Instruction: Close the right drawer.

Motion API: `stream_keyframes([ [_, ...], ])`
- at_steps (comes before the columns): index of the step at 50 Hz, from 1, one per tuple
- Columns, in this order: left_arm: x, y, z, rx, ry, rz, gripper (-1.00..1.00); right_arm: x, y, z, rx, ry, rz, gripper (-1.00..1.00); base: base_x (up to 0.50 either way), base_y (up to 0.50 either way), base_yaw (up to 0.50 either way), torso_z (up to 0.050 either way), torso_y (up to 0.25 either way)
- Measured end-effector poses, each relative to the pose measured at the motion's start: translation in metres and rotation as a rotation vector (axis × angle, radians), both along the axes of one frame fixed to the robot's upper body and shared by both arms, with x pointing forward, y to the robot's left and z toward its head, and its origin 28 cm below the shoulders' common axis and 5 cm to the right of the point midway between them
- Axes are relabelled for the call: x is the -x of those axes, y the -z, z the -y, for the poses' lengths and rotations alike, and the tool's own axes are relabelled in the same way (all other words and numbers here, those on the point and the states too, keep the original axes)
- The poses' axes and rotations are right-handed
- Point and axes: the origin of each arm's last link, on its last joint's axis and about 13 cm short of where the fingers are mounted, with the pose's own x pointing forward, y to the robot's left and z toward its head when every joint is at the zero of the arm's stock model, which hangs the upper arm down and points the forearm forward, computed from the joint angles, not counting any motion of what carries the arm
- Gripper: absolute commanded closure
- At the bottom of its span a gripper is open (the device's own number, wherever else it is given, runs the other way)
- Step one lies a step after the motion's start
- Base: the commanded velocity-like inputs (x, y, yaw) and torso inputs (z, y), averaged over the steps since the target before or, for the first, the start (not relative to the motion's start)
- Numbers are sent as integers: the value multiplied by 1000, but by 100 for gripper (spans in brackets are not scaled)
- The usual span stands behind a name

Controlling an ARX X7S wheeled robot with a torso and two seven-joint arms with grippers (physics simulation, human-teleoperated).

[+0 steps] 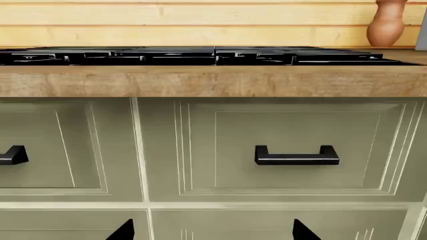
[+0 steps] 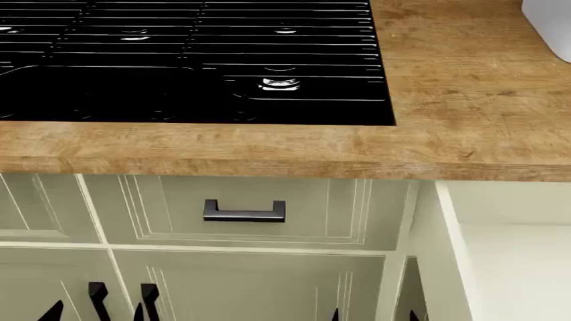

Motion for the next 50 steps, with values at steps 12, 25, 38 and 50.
stream_keyframes([
  [12,-4,4,5,25,66,-15,-100,-13,-2,-11,-43,-22,-54,-100,0,0,0,0,0],
  [25,-5,2,10,54,133,5,-100,-19,-12,-17,0,-52,47,-100,0,0,0,0,0],
  [38,-4,-45,17,32,178,264,-100,-15,-61,-23,46,-85,337,-100,0,0,0,0,0],
  [50,19,-113,26,28,221,577,-100,2,-113,-29,37,-99,624,-100,0,0,0,0,0],
])
